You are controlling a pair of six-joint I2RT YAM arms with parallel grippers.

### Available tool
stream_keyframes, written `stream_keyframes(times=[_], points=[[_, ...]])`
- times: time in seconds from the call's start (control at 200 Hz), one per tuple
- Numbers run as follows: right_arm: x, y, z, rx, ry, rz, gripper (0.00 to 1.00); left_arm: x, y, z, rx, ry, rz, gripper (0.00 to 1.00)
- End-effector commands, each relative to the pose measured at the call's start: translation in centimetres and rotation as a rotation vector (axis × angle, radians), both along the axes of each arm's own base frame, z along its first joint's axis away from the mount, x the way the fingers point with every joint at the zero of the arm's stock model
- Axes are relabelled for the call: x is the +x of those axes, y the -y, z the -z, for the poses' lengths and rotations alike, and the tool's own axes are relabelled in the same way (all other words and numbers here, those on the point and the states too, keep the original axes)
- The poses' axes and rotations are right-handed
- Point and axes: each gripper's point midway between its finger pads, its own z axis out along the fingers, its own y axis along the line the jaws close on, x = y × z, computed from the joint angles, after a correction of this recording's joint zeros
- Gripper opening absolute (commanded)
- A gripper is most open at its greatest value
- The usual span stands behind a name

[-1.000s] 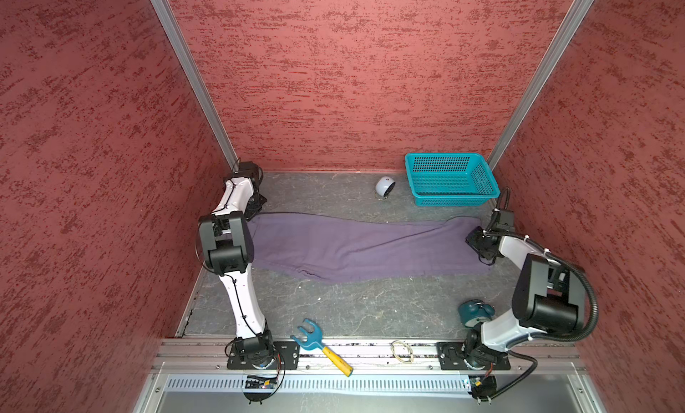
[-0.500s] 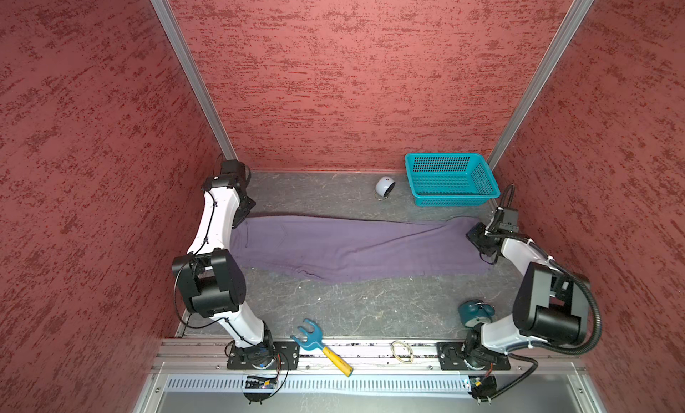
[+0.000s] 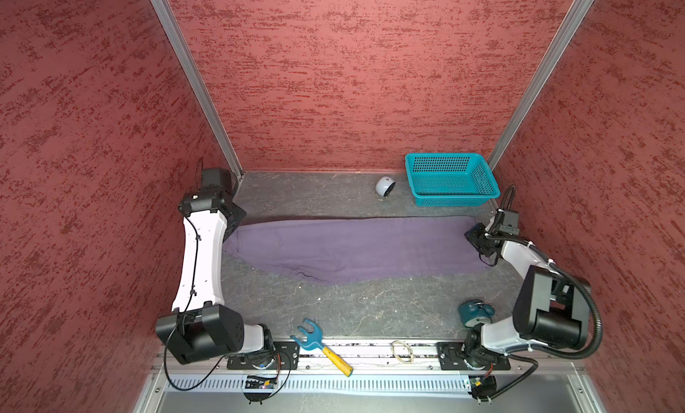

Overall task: Fold and stack the trousers
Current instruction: Smooth out the trousers at the center of the table.

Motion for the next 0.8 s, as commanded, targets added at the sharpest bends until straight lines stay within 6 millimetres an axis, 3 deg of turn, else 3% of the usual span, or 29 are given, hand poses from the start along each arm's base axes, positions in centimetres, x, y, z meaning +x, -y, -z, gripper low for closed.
stream_keyframes(times=[0.0,0.155,0.165,0.391,0.536,0.576,0.792], points=[[0.3,0.0,-0.7,0.003,0.038,0.002,0.39,-1.9,-0.3,1.1,-0.018,-0.037,-0.009,0.0],[0.2,-0.1,-0.5,0.011,0.037,0.001,0.38,-2.0,-1.7,2.2,0.016,-0.052,-0.036,0.0],[0.2,-0.1,-1.2,0.004,0.056,0.0,0.38,-1.9,-1.8,2.2,0.02,-0.053,-0.036,0.0],[-0.1,0.3,-1.2,-0.029,0.042,0.002,0.38,3.6,-3.1,3.1,0.068,-0.054,-0.024,0.0],[-0.6,1.2,-0.4,-0.075,-0.01,0.022,0.4,6.2,-3.9,4.5,0.072,-0.096,-0.024,0.0],[-0.8,1.6,0.8,-0.088,-0.053,0.032,0.41,6.6,-4.1,4.7,0.072,-0.096,-0.023,0.0],[-1.6,4.2,2.5,-0.201,-0.204,0.084,0.44,7.1,-4.8,4.5,0.079,-0.069,-0.028,0.0]])
